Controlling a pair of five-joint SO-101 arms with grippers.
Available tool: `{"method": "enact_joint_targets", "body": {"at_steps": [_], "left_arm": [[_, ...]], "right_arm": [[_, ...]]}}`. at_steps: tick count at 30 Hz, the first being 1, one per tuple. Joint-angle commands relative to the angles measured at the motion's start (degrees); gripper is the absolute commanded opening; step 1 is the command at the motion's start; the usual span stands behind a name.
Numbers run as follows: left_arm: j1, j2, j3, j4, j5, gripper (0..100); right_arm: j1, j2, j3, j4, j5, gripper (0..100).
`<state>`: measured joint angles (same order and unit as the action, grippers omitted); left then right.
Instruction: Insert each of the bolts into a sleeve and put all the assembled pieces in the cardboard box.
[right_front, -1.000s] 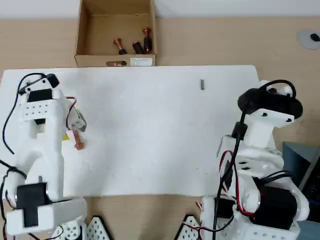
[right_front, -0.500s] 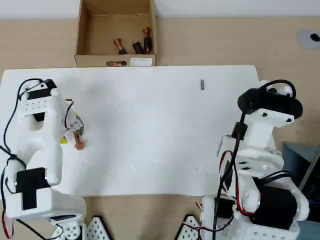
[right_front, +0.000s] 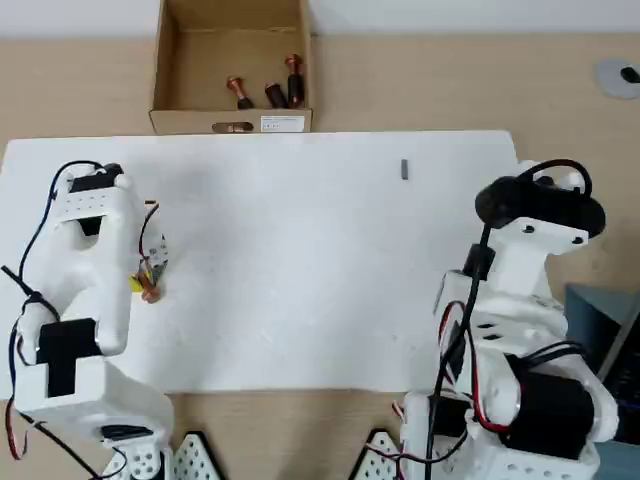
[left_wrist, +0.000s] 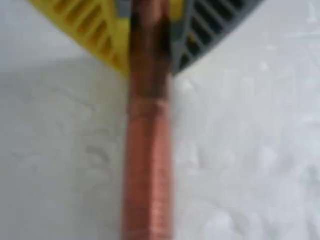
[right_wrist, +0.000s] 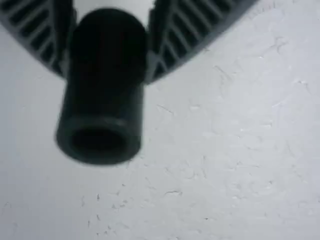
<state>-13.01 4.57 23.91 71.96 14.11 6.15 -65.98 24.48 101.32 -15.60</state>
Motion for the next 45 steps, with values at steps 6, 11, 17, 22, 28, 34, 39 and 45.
{"method": "enact_joint_targets", "body": {"at_steps": [6,11,17,22,28,34,39,45], "left_arm": [[1.14,-8.48,-6.77,-0.35,16.62,0],[0.88,-8.92,-9.05,-0.26,32.26,1],[0.88,-8.92,-9.14,-0.53,49.93,1],[0.79,-8.84,-8.88,-3.34,62.86,1],[-1.23,-8.84,-8.88,-6.15,72.62,1],[-1.49,-8.84,-8.79,-5.89,73.14,1],[-1.05,-8.84,-8.88,-5.8,72.97,12],[1.41,-8.84,-8.88,-5.8,69.98,29]], "right_arm": [[0.4,0.31,0.04,0.7,-0.35,0.9],[0.4,0.31,0.04,0.7,-0.44,0.9],[0.4,0.04,0.04,0.7,-0.44,0.9],[0.4,-0.04,0.04,0.7,-0.44,0.9],[0.4,-0.04,0.04,0.7,-0.44,0.9],[0.4,-0.04,0.04,0.7,-0.44,0.9],[0.4,-0.04,0.04,0.7,-0.44,0.9],[0.4,0.04,0.04,0.7,-0.35,0.9]]}}
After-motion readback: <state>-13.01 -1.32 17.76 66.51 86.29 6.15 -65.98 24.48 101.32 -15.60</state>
